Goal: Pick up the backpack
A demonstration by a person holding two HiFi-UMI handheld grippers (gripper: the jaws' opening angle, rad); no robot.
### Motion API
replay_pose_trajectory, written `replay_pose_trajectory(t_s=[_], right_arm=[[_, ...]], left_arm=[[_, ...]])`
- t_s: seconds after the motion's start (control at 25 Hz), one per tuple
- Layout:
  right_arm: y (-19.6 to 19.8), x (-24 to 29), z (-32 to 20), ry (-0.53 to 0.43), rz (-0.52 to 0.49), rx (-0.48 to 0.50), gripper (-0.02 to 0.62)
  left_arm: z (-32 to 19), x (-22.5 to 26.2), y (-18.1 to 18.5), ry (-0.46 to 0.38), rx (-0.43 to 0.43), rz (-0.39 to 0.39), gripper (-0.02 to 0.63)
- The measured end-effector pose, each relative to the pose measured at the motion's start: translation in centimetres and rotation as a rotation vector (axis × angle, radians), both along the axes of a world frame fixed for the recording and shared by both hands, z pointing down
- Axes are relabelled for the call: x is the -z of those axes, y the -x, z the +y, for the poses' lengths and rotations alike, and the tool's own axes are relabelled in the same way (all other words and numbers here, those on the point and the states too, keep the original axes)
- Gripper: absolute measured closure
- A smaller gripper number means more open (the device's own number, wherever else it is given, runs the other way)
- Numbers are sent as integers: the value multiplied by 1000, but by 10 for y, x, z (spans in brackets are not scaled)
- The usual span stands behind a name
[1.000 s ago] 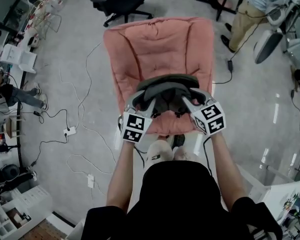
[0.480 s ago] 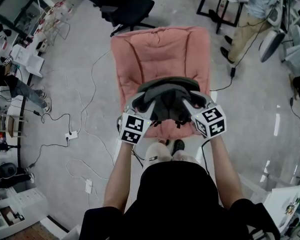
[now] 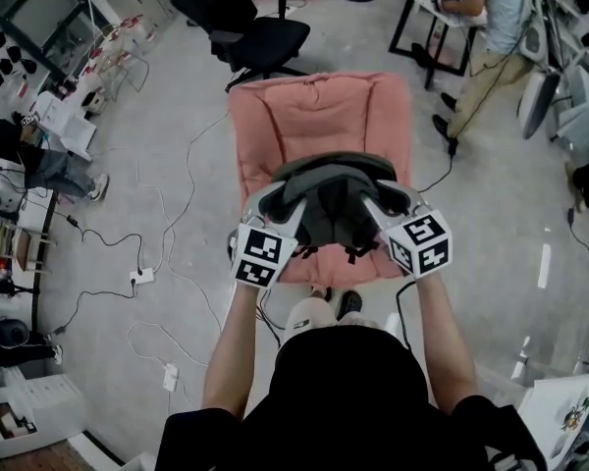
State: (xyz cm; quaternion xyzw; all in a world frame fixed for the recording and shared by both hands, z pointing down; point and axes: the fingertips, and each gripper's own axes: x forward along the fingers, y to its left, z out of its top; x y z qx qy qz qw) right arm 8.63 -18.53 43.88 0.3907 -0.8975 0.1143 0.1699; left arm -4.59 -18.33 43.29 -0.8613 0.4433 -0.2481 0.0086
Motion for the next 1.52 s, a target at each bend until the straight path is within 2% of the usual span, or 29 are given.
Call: replay_pose_trajectory(t_s=[0.68, 1.52], right_arm=[[-14, 87, -2, -180, 13, 28, 471], [-7, 182, -24, -320, -21, 58, 472]], left_arm=[[1, 84, -12, -167, 3, -5, 462], [-20, 179, -2, -334, -4, -14, 454]])
